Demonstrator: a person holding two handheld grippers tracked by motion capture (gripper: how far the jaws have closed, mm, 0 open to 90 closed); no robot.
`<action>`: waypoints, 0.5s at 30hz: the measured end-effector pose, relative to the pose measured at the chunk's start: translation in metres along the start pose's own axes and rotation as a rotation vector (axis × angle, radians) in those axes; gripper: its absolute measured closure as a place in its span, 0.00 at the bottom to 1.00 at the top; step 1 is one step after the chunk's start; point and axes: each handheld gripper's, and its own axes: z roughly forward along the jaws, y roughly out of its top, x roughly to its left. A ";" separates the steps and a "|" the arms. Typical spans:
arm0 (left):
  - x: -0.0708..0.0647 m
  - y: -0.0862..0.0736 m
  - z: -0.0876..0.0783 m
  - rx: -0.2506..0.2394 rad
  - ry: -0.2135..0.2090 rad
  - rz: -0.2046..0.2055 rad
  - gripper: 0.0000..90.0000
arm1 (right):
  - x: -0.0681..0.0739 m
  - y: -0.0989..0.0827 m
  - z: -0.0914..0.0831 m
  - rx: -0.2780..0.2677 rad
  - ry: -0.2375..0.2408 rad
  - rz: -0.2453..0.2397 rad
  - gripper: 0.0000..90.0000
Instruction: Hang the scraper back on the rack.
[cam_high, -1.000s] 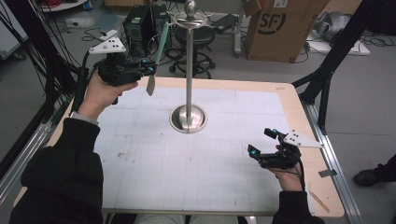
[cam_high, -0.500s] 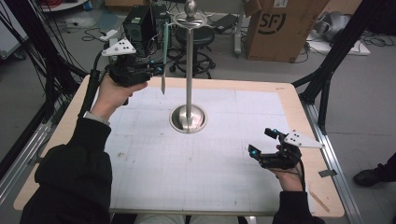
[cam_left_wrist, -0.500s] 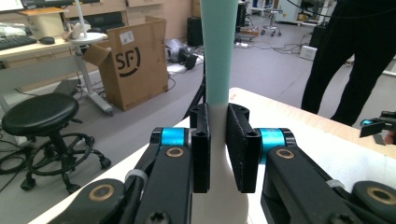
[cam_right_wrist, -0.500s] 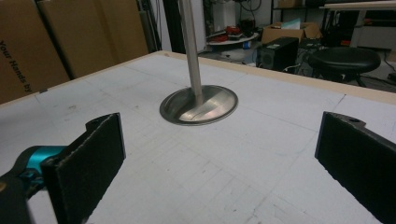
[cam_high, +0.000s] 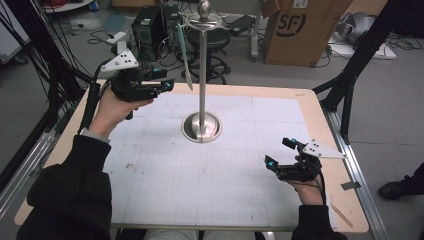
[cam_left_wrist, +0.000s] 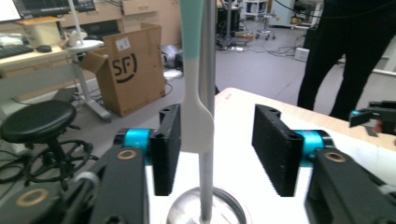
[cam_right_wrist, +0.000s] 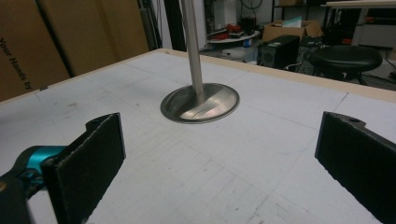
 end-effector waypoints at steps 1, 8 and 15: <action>0.000 -0.003 -0.001 -0.001 -0.004 0.003 0.55 | 0.000 0.000 0.000 0.000 0.000 -0.001 0.01; -0.007 -0.030 -0.004 0.019 0.011 0.040 0.21 | 0.000 0.000 0.000 -0.001 -0.005 -0.002 0.01; -0.021 -0.068 -0.012 0.015 0.018 0.025 0.10 | 0.001 0.000 0.000 -0.004 -0.006 -0.007 0.01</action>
